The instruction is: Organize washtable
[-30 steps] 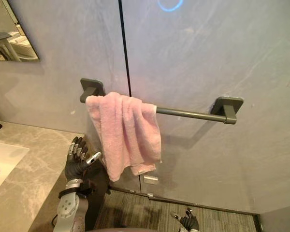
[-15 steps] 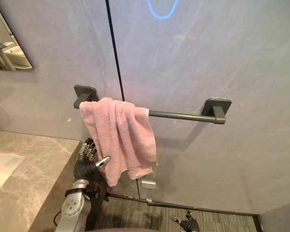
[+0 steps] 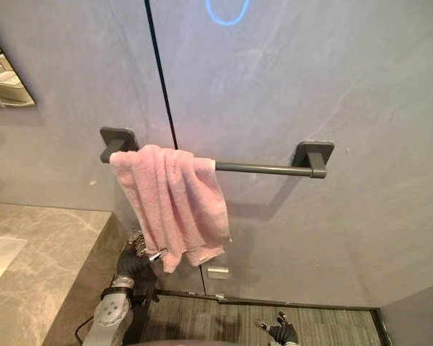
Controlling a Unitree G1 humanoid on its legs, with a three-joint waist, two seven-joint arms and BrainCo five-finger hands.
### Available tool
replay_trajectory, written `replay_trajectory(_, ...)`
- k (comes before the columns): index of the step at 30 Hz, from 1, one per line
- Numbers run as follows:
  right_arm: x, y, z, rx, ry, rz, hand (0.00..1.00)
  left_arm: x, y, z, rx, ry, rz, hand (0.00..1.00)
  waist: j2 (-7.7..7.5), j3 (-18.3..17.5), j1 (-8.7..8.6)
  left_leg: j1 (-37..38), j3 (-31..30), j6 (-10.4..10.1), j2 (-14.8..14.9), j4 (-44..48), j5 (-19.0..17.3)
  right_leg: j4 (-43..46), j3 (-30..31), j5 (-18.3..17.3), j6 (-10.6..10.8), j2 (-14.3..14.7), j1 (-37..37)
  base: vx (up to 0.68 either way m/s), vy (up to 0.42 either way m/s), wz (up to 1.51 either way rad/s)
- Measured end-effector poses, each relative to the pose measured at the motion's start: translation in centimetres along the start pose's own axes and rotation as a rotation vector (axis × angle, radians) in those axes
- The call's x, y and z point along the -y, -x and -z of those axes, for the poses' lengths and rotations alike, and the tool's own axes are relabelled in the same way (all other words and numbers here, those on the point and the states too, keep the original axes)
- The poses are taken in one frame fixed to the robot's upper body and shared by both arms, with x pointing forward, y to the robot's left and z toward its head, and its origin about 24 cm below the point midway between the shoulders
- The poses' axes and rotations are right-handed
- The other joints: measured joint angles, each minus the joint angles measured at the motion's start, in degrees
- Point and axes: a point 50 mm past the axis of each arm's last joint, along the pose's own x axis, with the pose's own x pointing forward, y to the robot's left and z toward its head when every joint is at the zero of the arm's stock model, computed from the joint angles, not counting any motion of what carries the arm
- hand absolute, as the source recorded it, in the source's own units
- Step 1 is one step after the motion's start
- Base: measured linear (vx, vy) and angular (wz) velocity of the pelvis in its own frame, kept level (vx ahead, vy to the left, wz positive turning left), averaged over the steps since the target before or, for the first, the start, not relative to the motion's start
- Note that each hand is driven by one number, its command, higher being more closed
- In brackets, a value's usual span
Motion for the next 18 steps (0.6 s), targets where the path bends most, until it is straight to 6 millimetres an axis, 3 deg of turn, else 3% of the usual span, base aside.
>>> replay_trajectory(18,-0.3,-0.3,-1.5,0.05,0.055,-0.029,0.0,-0.3,-0.7,-0.3,0.013,-0.025,0.008,1.0,-0.14,1.3,-0.39,-0.1,0.0,0.1,0.0,0.0,-0.1,-1.0,0.9,1.1,-0.1,0.1,0.0,-0.03,-0.01,-0.02)
